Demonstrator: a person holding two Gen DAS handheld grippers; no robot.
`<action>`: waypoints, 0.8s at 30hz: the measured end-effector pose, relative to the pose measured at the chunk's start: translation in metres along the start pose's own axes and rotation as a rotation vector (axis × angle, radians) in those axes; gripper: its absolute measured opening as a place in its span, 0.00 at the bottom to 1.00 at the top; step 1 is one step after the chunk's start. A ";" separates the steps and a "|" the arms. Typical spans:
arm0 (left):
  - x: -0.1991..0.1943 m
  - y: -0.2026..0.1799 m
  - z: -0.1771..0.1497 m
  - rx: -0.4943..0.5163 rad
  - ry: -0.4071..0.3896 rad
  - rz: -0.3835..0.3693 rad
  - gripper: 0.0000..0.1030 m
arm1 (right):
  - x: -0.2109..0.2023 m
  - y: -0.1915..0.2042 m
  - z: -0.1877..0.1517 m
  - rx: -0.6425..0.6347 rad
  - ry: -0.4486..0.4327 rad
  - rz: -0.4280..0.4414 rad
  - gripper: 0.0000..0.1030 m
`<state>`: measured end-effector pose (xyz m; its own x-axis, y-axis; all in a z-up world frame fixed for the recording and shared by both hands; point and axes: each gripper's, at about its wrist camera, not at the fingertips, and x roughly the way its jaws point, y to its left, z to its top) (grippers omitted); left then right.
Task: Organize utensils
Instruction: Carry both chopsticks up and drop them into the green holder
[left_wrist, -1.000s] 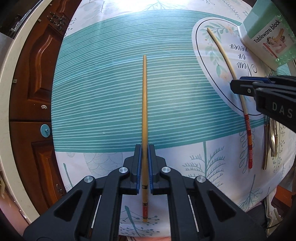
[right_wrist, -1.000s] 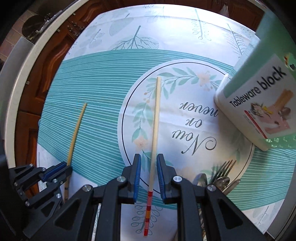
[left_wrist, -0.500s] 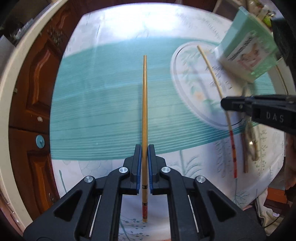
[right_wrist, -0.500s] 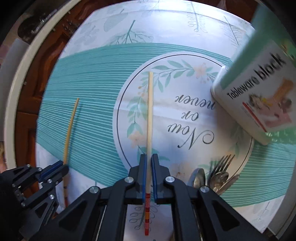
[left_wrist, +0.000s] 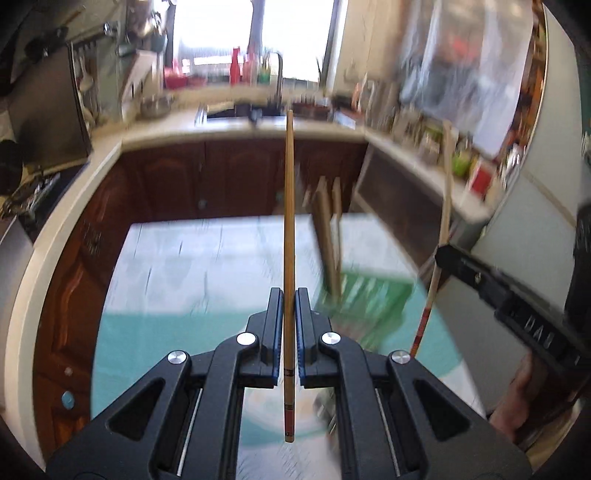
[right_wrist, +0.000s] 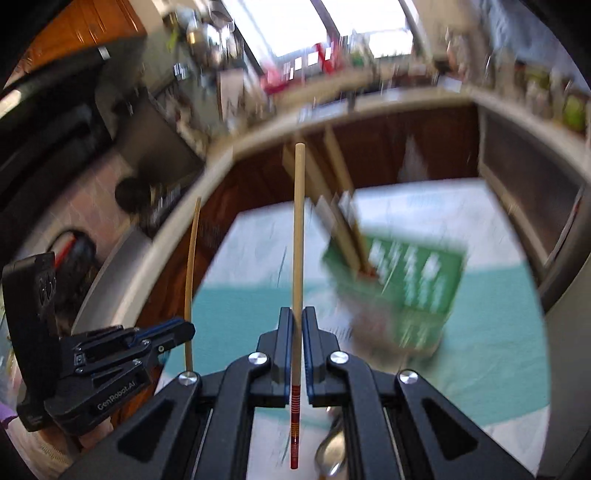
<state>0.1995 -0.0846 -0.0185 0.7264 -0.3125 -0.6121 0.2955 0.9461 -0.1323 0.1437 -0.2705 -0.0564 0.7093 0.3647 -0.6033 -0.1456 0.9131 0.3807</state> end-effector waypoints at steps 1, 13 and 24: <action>0.001 -0.006 0.012 -0.019 -0.047 -0.006 0.04 | -0.013 -0.002 0.012 -0.006 -0.079 -0.012 0.05; 0.081 -0.042 0.037 -0.099 -0.228 -0.019 0.04 | -0.003 -0.055 0.067 0.030 -0.543 -0.084 0.05; 0.127 -0.034 0.009 -0.103 -0.199 -0.033 0.04 | 0.044 -0.077 0.039 -0.039 -0.475 -0.104 0.05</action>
<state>0.2876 -0.1571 -0.0844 0.8287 -0.3438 -0.4417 0.2630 0.9357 -0.2350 0.2129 -0.3322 -0.0846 0.9564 0.1563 -0.2468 -0.0771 0.9498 0.3031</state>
